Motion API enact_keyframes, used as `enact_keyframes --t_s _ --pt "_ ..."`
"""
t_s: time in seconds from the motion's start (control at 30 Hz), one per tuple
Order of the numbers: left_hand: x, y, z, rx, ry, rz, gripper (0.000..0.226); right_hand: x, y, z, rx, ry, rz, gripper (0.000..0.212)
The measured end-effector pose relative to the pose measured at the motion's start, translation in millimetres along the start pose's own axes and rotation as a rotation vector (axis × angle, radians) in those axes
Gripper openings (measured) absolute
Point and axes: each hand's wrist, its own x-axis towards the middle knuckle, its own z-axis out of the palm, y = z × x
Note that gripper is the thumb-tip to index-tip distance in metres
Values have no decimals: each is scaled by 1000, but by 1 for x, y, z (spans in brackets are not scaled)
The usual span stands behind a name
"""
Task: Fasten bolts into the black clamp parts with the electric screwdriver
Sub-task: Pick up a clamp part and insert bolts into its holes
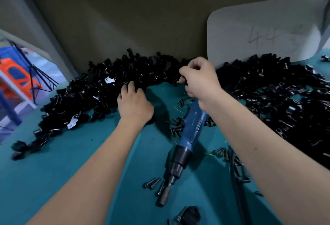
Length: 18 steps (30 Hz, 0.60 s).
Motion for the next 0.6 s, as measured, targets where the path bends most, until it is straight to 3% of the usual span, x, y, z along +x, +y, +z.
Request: enact_keyframes --t_s 0.13,0.33,0.47,0.6 --pt "13 -3 -11 -11 122 26 48 -11 6 2 14 45 -55 15" --pt "24 0 -19 209 56 42 41 -33 12 -11 166 -65 28 29" --pt "27 -5 -16 195 106 60 38 -44 17 -30 398 -24 -72 31" --pt "20 -1 -15 109 187 101 29 -48 21 -48 303 -2 -133 21"
